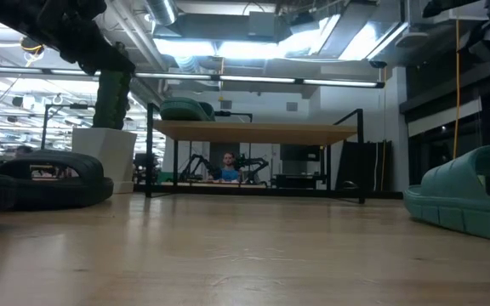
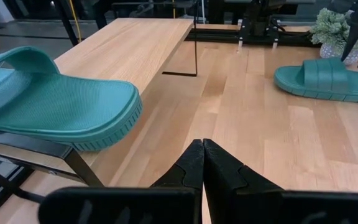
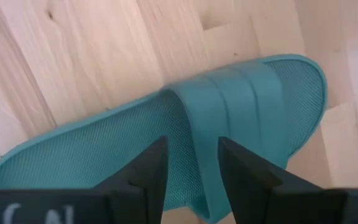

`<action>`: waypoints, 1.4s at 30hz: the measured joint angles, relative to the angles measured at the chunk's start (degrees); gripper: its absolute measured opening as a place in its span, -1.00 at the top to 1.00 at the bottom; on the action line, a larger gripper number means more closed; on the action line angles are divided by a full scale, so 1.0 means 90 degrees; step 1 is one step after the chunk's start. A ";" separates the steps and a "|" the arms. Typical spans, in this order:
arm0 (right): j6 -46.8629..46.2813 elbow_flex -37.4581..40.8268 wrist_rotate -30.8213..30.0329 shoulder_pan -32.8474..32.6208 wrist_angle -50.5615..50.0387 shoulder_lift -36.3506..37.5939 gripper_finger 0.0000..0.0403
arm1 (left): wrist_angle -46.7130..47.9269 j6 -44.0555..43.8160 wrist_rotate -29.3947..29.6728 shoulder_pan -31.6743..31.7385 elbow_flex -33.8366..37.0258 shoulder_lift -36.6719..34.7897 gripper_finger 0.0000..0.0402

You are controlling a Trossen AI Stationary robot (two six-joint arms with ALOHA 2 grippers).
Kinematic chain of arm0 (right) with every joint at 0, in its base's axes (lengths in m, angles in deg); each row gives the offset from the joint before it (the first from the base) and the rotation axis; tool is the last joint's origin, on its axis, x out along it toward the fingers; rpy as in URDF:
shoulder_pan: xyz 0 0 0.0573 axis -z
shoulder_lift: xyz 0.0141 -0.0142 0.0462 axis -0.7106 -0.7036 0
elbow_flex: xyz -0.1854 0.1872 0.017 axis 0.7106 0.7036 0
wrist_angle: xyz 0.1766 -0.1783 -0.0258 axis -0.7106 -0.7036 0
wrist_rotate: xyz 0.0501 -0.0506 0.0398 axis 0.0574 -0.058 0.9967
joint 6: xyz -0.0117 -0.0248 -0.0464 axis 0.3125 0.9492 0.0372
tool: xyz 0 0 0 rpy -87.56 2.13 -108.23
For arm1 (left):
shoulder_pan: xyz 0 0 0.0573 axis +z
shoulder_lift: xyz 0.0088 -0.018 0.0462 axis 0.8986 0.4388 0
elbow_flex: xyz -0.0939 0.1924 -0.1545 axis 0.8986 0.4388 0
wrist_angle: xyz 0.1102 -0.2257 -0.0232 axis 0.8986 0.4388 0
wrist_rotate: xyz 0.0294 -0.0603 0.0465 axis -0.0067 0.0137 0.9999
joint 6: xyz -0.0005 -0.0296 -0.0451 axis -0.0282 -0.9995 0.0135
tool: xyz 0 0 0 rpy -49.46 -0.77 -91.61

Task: Pick and place slides into the shelf
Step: Put the green slipper on the shelf

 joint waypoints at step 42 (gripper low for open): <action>-0.0103 0.0010 -0.0006 0.0197 -0.0405 -0.0442 0.30 | 0.0018 0.0005 0.0000 0.0000 0.0000 0.0000 1.00</action>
